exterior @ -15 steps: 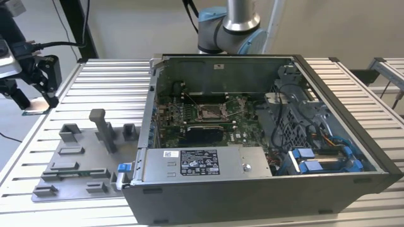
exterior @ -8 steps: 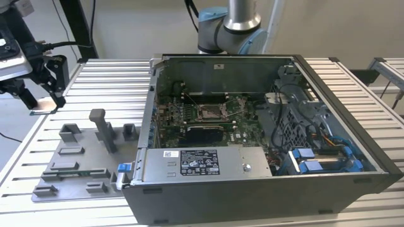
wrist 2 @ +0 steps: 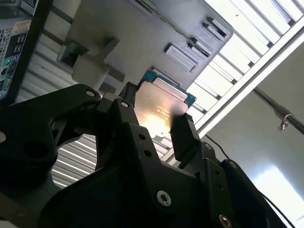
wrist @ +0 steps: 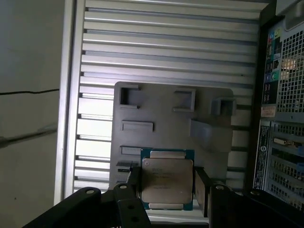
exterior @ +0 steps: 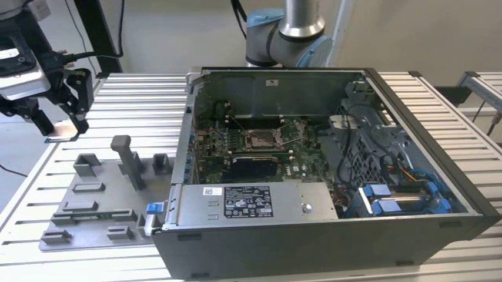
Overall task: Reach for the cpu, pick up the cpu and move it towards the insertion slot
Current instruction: 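Pick up the cpu and move it towards the insertion slot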
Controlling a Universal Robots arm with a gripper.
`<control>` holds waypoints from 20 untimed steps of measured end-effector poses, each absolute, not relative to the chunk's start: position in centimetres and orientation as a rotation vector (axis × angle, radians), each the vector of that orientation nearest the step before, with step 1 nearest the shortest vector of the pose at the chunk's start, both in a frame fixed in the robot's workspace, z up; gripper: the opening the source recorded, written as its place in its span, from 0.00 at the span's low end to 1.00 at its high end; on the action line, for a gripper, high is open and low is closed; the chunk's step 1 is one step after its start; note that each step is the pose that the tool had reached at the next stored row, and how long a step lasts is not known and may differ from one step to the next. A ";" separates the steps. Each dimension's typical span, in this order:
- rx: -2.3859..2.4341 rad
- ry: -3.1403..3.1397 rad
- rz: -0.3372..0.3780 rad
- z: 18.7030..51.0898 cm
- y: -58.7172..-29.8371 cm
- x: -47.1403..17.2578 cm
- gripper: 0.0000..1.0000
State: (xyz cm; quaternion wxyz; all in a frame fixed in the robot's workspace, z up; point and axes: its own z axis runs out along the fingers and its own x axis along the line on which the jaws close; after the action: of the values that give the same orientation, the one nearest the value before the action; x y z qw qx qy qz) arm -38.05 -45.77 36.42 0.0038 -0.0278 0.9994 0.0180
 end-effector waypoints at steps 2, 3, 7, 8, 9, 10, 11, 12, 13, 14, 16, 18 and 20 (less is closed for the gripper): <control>-0.087 3.132 0.056 36.4 -45.8 -37.8 0.00; -0.087 3.132 0.056 36.4 -45.8 -37.7 0.00; -0.087 3.132 0.056 36.4 -45.8 -37.1 0.00; -0.087 3.132 0.056 36.4 -45.8 -36.9 0.00; -0.087 3.132 0.056 36.4 -45.8 -36.7 0.00; -0.087 3.132 0.056 36.4 -45.8 -36.6 0.00; -0.087 3.132 0.056 36.4 -45.8 -36.3 0.00; -0.087 3.132 0.056 36.4 -45.8 -36.1 0.00; -0.087 3.132 0.056 36.4 -45.8 -35.9 0.00; -0.087 3.132 0.056 36.4 -45.8 -35.7 0.00; -0.087 3.132 0.056 36.4 -45.8 -35.2 0.00; -0.087 3.132 0.056 36.4 -45.8 -34.7 0.00; -0.087 3.132 0.056 36.5 -45.8 -34.1 0.00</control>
State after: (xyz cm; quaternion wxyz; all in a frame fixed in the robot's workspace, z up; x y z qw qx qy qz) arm -34.05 -45.77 36.47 0.0038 -0.0279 0.9994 0.0180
